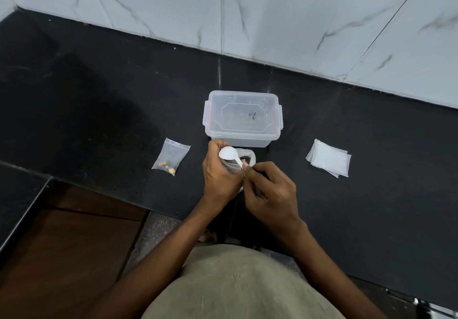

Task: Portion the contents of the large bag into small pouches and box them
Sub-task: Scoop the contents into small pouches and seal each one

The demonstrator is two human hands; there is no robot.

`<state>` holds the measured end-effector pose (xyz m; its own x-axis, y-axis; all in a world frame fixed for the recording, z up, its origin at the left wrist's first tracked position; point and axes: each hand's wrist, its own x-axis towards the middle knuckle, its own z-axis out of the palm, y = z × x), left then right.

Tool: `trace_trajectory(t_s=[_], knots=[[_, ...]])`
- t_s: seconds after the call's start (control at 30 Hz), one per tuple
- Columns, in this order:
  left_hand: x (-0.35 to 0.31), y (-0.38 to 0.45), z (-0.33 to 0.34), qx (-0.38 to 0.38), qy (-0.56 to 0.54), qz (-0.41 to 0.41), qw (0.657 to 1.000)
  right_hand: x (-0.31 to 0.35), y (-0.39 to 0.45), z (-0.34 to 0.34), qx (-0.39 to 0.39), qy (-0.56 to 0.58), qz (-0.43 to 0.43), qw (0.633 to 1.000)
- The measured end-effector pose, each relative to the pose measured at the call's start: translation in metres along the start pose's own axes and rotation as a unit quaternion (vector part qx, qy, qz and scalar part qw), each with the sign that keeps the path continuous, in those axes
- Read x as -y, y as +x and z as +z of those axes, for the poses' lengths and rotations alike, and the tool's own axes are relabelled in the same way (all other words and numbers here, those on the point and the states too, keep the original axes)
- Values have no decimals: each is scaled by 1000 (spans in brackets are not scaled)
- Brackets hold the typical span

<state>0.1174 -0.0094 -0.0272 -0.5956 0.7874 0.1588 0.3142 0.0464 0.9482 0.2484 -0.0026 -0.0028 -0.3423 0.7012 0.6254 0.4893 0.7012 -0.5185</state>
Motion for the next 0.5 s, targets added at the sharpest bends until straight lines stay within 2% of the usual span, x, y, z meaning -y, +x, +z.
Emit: trace_trajectory(t_s=[0.07, 0.13, 0.23, 0.3, 0.33, 0.4, 0.5], knots=[[0, 0, 1, -4, 12, 4, 1000, 3, 2, 0, -19, 54, 67, 996], [-1, 0, 1, -15, 29, 10, 999, 5, 7, -2, -49, 133, 167, 976], [0, 1, -4, -24, 42, 13, 999, 1, 15, -5, -58, 234, 344, 907], [3, 3, -9, -33, 61, -1, 998, -8, 17, -6, -36, 261, 423, 867], [5, 3, -12, -39, 78, -16, 996, -13, 18, -6, -19, 256, 443, 859], [8, 5, -18, -42, 121, -79, 989, -21, 15, -4, 29, 214, 442, 871], [12, 5, -24, -14, 193, -185, 964, -28, 9, 4, 98, 101, 365, 920]])
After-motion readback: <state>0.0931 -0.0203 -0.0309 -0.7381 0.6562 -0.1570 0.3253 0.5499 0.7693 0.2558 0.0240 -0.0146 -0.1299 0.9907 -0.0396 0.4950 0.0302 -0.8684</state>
